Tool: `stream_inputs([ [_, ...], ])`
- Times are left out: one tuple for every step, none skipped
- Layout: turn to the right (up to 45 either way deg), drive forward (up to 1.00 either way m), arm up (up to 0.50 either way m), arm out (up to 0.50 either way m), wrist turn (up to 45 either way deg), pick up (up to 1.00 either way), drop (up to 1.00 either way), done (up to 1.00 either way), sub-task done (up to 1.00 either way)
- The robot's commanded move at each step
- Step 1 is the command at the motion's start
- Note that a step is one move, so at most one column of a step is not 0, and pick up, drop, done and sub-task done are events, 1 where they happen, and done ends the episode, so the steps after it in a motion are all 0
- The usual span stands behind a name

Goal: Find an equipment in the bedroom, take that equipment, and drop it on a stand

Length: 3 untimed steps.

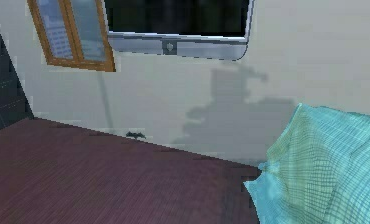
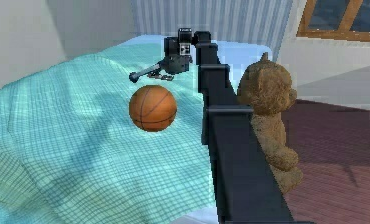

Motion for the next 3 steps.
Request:
stream_inputs([
  [0.0, 0.00, -0.20, 0.00, 0.0, 0.00, 0.00, 0.00, 0.00],
  [0.0, 0.00, 0.00, 0.00, 0.0, 1.00, 0.00, 0.00, 0.00],
  [0.0, 0.00, 0.10, 0.00, 0.0, 0.00, 0.00, 0.00, 0.00],
])
